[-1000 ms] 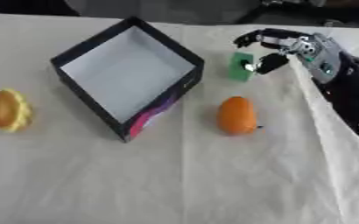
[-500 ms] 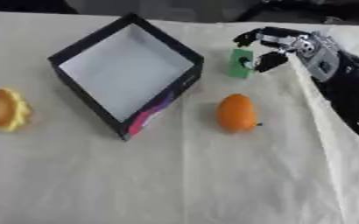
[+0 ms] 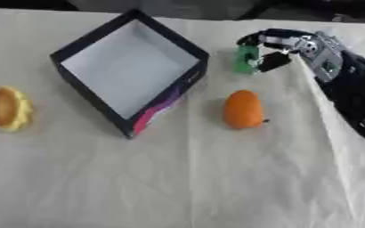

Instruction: Pick up objects on the table and place them in the box.

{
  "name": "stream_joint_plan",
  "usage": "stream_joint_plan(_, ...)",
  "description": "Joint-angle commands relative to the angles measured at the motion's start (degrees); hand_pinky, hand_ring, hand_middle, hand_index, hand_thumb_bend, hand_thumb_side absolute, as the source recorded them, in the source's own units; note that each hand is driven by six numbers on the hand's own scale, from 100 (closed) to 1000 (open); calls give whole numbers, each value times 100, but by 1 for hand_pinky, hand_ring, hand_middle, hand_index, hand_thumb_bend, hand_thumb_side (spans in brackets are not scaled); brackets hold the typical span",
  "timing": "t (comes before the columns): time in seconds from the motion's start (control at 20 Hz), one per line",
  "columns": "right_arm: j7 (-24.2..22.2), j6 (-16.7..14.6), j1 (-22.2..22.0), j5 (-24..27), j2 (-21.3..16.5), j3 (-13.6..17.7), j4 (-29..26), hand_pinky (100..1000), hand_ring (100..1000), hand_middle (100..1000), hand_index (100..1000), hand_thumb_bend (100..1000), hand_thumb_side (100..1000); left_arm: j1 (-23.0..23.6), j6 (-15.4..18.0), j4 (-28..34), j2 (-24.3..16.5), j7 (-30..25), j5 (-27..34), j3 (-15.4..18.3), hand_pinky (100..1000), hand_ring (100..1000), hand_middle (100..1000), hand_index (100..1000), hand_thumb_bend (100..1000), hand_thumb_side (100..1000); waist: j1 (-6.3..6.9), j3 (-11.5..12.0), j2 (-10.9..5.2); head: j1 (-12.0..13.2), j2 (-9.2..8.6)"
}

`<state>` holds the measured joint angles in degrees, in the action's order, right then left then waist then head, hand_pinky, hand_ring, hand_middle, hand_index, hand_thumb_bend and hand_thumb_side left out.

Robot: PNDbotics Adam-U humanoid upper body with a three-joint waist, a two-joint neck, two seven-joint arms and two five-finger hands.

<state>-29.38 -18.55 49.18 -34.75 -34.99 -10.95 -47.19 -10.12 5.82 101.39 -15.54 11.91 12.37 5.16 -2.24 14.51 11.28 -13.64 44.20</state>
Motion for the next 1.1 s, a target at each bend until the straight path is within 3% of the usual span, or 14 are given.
stream_joint_plan(0.05,-89,55,39,-75,-101,6,67,969,845,780,955,100,442,-65,11,96,-57,-28,12,-11,830,756,768,858,100,767,-8,10,29,14,-8)
stream_joint_plan(0.3,-80,135,55,-27,-109,24,31,952,842,773,961,100,414,-61,6,89,-57,-35,8,-14,829,758,769,857,100,768,-14,10,31,19,-8)
stream_joint_plan(0.6,305,248,154,222,-254,58,-293,968,853,782,962,100,401,-49,-9,80,-69,-66,-4,-23,828,758,769,857,100,769,-24,-13,3,25,-8)
stream_joint_plan(0.8,386,229,196,401,-380,69,-501,986,864,793,964,100,552,-46,-13,76,-80,-78,-17,-22,827,759,770,857,100,768,-34,-22,-22,31,-8)
stream_joint_plan(0.9,399,220,205,452,-423,75,-551,991,866,795,965,100,778,-42,-16,73,-85,-84,-22,-22,826,759,770,857,100,769,-39,-27,-30,31,-8)
stream_joint_plan(1.1,385,139,192,557,-470,73,-613,1000,873,802,963,100,804,-38,-21,68,-89,-96,-33,-20,825,760,769,858,100,768,-44,-33,-37,31,-8)
